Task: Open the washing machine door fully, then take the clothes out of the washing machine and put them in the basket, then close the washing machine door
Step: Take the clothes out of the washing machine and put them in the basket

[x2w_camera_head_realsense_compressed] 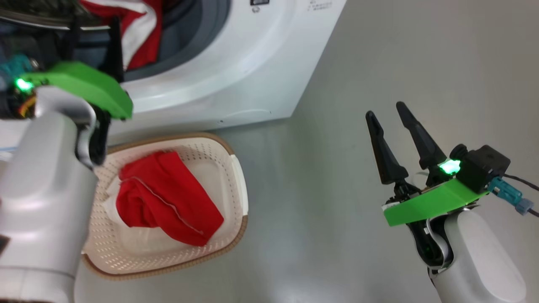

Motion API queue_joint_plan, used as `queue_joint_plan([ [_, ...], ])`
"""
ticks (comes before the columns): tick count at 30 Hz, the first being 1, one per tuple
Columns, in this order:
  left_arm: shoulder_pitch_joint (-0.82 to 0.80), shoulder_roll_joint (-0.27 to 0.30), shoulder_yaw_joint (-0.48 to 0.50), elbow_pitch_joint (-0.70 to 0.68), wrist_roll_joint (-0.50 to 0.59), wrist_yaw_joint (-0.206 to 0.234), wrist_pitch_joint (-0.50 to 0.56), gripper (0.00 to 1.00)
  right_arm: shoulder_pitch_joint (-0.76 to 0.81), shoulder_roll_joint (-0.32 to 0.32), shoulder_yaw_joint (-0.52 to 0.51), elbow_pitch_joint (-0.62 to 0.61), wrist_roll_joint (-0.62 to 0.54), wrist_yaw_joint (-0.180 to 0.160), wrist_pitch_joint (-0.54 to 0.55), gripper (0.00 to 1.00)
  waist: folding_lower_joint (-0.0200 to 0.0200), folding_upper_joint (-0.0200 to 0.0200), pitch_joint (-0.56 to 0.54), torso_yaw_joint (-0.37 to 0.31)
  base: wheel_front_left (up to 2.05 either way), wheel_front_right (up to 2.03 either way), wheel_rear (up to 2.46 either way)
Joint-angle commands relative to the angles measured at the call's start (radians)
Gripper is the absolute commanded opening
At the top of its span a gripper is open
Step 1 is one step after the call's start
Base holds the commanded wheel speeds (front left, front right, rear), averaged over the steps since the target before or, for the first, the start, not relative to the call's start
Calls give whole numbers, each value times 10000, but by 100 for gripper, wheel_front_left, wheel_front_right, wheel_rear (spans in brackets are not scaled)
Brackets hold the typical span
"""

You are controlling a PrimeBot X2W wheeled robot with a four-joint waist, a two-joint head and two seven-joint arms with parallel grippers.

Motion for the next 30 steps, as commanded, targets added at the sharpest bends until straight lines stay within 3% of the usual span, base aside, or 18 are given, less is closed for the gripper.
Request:
queue_joint_plan([
  [1, -350, 363, 235, -107, -20, -34, 16, 100, -55, 75, 133, -266, -51, 16, -48, 100, 0, -1, 349, -211, 0, 0, 0],
  [11, -2442, 458, 344, 1834, -169, -273, 90, 100, -386, 270, 166, -389, -90, 16, -48, 100, 0, -1, 1190, -474, 0, 0, 0],
  [21, -4008, 906, 551, 3540, -398, -402, 240, 100, -618, 486, 299, -376, -62, 16, -48, 100, 0, -1, 1695, -1038, 0, 0, 0],
  [30, -4749, 894, 602, 4650, -670, -409, 1147, 100, -555, 641, 365, -353, -25, 16, -48, 100, 0, -1, 1818, -1417, 0, 0, 0],
])
